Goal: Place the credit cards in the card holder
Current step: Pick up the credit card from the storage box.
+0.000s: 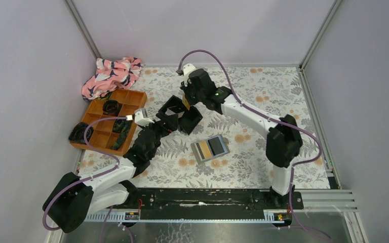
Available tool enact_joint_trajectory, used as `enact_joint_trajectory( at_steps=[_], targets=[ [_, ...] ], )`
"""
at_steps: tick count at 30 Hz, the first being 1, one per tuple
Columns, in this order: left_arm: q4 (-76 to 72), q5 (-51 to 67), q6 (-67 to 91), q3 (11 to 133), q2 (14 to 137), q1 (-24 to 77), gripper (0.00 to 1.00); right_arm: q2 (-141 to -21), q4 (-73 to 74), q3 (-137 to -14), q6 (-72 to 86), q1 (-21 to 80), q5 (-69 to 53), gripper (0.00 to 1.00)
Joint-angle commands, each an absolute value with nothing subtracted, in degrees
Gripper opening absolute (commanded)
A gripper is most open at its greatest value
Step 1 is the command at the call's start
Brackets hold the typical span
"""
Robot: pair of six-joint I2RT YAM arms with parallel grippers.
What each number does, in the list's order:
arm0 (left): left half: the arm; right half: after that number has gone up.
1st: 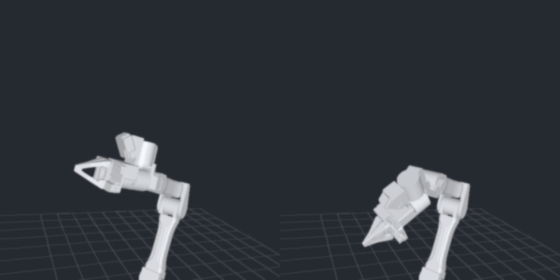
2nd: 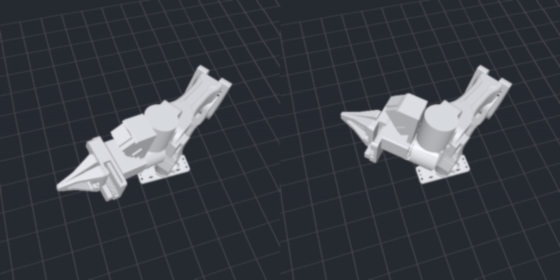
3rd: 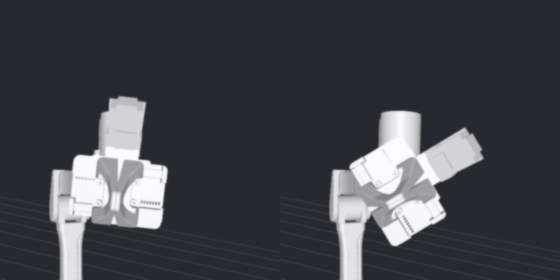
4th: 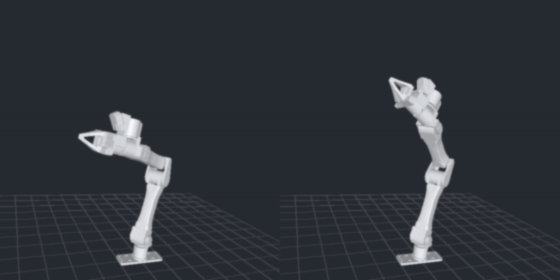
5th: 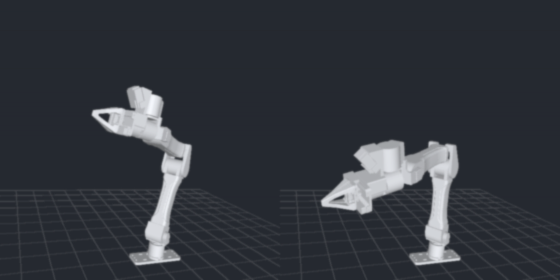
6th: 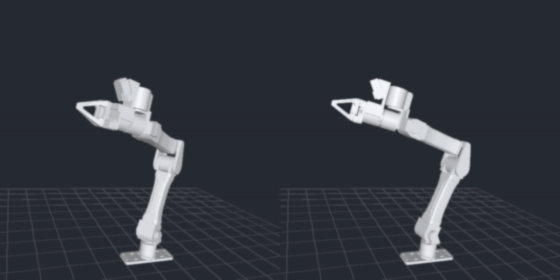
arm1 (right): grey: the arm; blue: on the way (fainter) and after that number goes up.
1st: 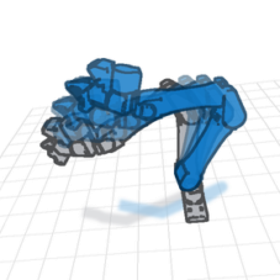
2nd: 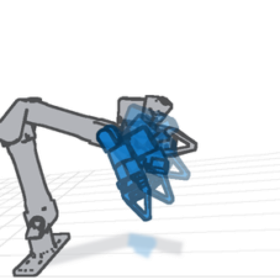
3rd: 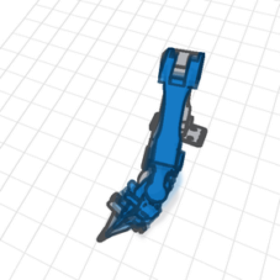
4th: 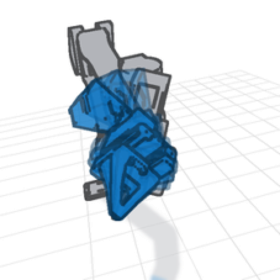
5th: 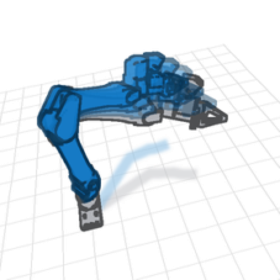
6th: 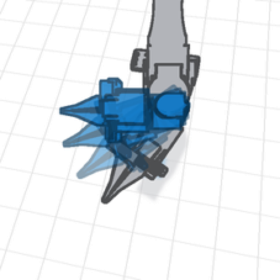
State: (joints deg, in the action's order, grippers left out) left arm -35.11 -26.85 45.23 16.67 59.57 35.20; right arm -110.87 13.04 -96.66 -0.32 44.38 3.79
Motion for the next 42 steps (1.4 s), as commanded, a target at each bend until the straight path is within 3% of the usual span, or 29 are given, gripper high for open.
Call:
enact_joint_trajectory(
  at_steps=[1, 13, 18, 25, 33, 38, 42],
  targets=[
    [-46.94, -18.18, 38.62, 15.03, 60.54, 34.82, 0.94, -101.16, 12.95, -91.94, 1.71, 44.9, 1.0, 0.0],
    [-58.87, 8.89, 31.82, 14.26, 63.64, 34.51, 0.94, -75.87, 9.71, -63.51, 11.51, 44.91, -9.4, 0.0],
    [-59.54, 23.47, 31.29, 17.29, 69.1, 34.54, 0.9, -71.11, 10.59, -58.61, 12.76, 44.85, -10.49, 0.0],
    [-60.39, 34.46, 32.32, 20.3, 75.23, 34.39, 0.82, -68.95, 11.07, -56.16, 13.85, 44.51, -13.02, 0.0],
    [-62.64, 43.49, 34.78, 22.64, 80.27, 32.89, 0.64, -70.36, 9.34, -54.25, 14.94, 42.61, -19.44, 0.0],
    [-69.48, 50.56, 40.32, 23.14, 85.39, 30.91, 0.42, -70.66, 7.21, -52.76, 16.4, 39.1, -24.49, 0.0],
    [-83.02, 55.0, 48.64, 22.89, 91.42, 29.45, 0.22, -71.0, 5.42, -51.95, 17.59, 35.91, -29.06, 0.0]
  ],
)
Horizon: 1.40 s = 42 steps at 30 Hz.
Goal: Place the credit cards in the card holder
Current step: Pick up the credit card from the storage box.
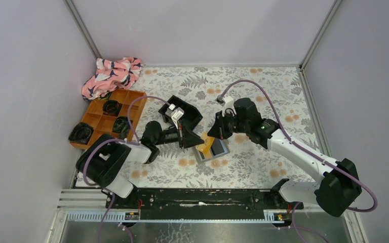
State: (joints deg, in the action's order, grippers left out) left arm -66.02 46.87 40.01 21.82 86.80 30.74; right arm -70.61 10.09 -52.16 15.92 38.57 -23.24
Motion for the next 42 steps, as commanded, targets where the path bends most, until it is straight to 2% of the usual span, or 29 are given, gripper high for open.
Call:
enact_joint_trajectory(
  at_steps=[1, 4, 6, 10, 13, 15, 20, 26, 34, 42],
  targets=[
    [-86.86, 56.02, 51.06, 22.99, 93.21, 29.18, 0.17, -71.21, 5.29, -52.02, 17.77, 35.49, -29.57, 0.0],
    [-91.74, 58.42, 55.91, 24.31, 96.95, 28.89, 0.01, -71.92, 4.8, -51.94, 17.96, 34.78, -30.25, 0.0],
    [-91.78, 58.2, 55.84, 24.32, 96.88, 28.94, 0.0, -72.07, 4.58, -52.12, 18.19, 34.64, -29.82, 0.0],
    [-90.17, 54.49, 55.18, 23.34, 94.24, 28.74, 0.0, -69.47, 3.95, -50.79, 18.25, 34.54, -24.62, 0.3],
    [-86.74, 48.33, 53.92, 21.93, 92.0, 28.78, 0.0, -65.77, 0.54, -47.71, 20.04, 34.54, -20.23, 0.42],
    [-86.53, 43.04, 54.25, 20.47, 91.22, 29.17, 0.0, -63.6, -1.7, -45.44, 21.26, 34.55, -18.65, 0.46],
    [-91.47, 29.89, 58.72, 16.49, 92.46, 31.15, 0.0, -61.0, -6.75, -40.35, 24.23, 34.54, -17.38, 0.48],
    [-91.32, 19.96, 59.47, 15.51, 92.38, 35.76, 0.0, -60.56, -13.23, -35.57, 28.27, 34.54, -18.78, 0.48],
    [-90.86, 15.02, 60.62, 16.38, 94.0, 38.28, 0.0, -60.74, -18.62, -32.36, 31.71, 34.54, -20.87, 0.45],
    [-91.65, 14.18, 62.36, 17.88, 95.6, 39.63, 0.0, -61.96, -24.42, -30.24, 35.31, 34.54, -24.0, 0.36]
  ],
)
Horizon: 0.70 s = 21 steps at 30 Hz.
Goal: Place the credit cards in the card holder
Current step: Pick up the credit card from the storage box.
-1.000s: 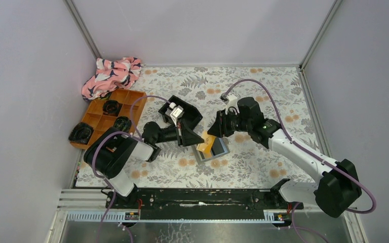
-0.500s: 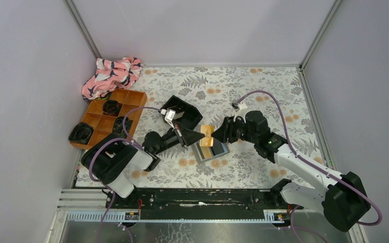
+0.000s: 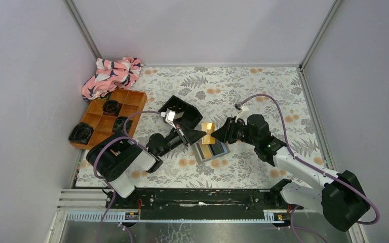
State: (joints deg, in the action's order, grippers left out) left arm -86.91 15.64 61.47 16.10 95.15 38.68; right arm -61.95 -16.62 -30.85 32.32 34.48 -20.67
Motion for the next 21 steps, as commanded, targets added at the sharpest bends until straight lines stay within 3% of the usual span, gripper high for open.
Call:
enact_joint_trajectory(
  at_steps=[1, 21],
  targets=[
    [-91.67, 14.27, 62.66, 18.02, 95.46, 39.71, 0.0, -62.03, -24.62, -30.09, 35.51, 34.54, -24.07, 0.35],
    [-91.67, 14.52, 62.49, 16.54, 92.14, 39.81, 0.0, -59.18, -23.29, -28.15, 34.11, 34.15, -21.86, 0.43]
  ],
)
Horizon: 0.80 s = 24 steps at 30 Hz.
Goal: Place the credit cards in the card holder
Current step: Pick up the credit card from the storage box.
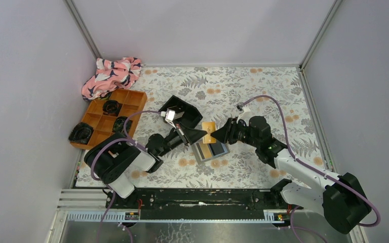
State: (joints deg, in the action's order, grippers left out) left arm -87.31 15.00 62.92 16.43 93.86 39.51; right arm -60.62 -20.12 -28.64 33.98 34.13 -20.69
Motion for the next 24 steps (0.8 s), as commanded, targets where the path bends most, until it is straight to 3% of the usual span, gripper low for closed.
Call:
enact_joint_trajectory(
  at_steps=[1, 5, 12, 15, 18, 20, 22, 24],
  targets=[
    [-91.61, 14.55, 62.53, 16.53, 92.12, 39.83, 0.0, -59.08, -23.29, -28.06, 34.05, 34.06, -21.9, 0.43],
    [-91.75, 14.8, 63.28, 16.89, 92.84, 39.86, 0.0, -59.62, -23.59, -27.99, 34.22, 33.8, -22.93, 0.43],
    [-91.93, 15.74, 64.19, 18.0, 94.04, 39.99, 0.0, -62.57, -33.04, -25.85, 39.44, 32.92, -29.36, 0.3],
    [-91.93, 16.46, 64.78, 18.81, 94.34, 40.01, 0.0, -64.63, -39.38, -24.43, 42.95, 32.32, -31.9, 0.23],
    [-91.93, 16.62, 66.0, 19.3, 95.03, 39.93, 0.0, -66.64, -45.6, -23.43, 46.24, 32.11, -33.79, 0.09],
    [-91.93, 16.6, 66.41, 19.3, 95.47, 39.99, 0.09, -67.01, -46.97, -23.57, 47.25, 31.99, -34.39, 0.0],
    [-91.86, 15.81, 66.51, 18.7, 95.69, 39.95, 0.24, -66.26, -45.39, -24.35, 46.37, 31.91, -34.31, 0.0],
    [-91.76, 14.25, 66.45, 17.33, 95.49, 39.61, 0.31, -64.66, -38.67, -26.39, 43.34, 31.9, -33.12, 0.0]
  ],
)
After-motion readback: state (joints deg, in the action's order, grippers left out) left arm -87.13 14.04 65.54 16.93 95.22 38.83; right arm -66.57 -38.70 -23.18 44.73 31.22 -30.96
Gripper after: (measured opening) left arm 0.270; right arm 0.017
